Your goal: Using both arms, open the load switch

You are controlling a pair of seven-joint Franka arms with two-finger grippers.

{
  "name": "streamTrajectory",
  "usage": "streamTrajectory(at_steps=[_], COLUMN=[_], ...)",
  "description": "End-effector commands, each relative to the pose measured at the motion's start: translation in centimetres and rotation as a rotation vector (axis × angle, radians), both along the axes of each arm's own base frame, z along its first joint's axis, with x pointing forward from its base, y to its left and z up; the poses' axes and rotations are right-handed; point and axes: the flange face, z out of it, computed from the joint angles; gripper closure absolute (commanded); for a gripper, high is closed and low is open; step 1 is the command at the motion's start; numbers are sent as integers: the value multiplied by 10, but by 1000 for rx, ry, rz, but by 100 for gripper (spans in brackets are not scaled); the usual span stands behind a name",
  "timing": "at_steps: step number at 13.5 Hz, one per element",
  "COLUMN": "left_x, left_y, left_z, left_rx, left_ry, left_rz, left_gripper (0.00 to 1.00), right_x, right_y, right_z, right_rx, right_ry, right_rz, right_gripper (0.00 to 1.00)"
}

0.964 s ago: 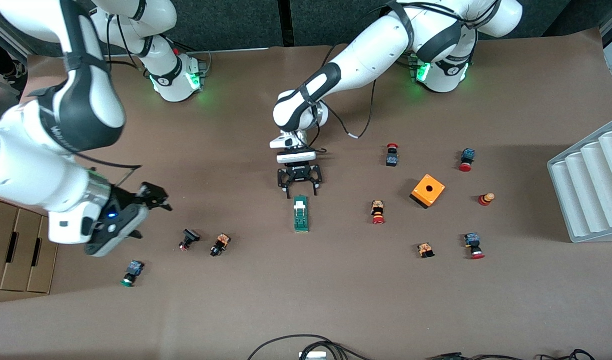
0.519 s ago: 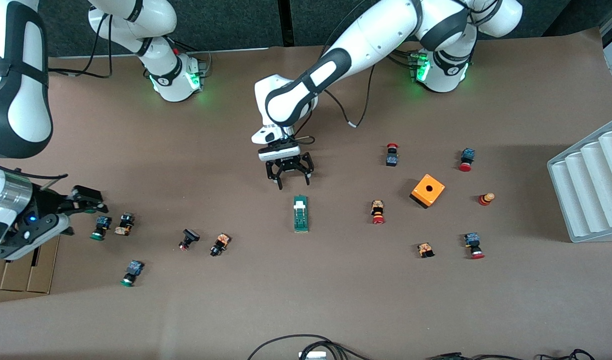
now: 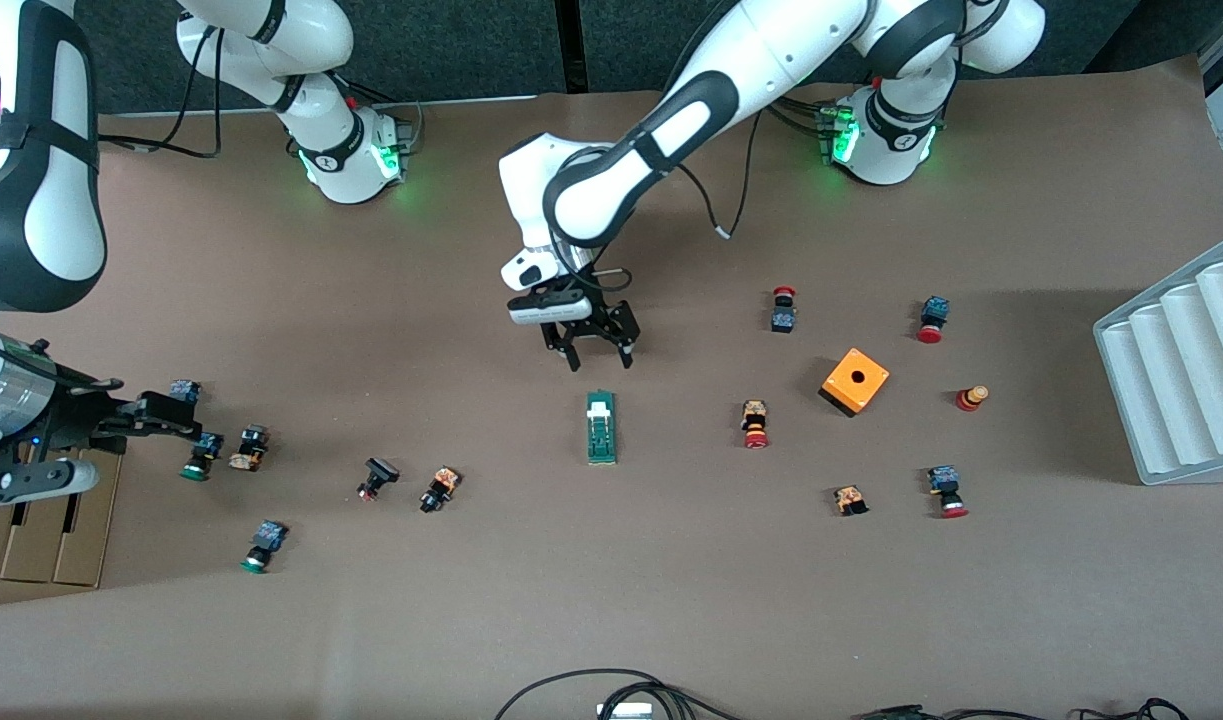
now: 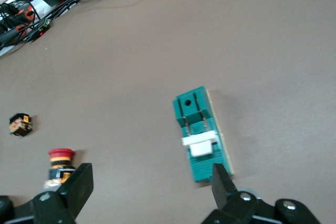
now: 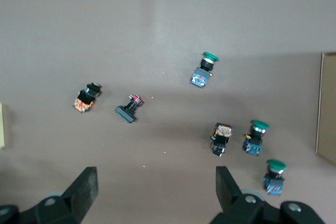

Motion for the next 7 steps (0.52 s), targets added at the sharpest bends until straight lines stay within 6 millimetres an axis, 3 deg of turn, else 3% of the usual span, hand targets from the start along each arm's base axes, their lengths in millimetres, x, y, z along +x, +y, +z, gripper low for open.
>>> streamTrajectory(at_steps=[1, 3, 4, 7], left_x=[18, 42, 54, 99], left_y=[18, 38, 47, 88], left_z=[43, 68, 80, 104], left_rx=[42, 61, 48, -45], left_ry=[112, 210, 256, 404], left_rz=[-64, -122, -134, -116], left_gripper=[1, 0, 0, 0], right_x=[0, -3, -11, -26], right_y=[-18, -33, -46, -36], right_z=[9, 14, 31, 36], right_rx=[-17, -16, -12, -50], right_ry=[-19, -23, -50, -15], right_rz=[-92, -158, -176, -130], right_gripper=[0, 0, 0, 0])
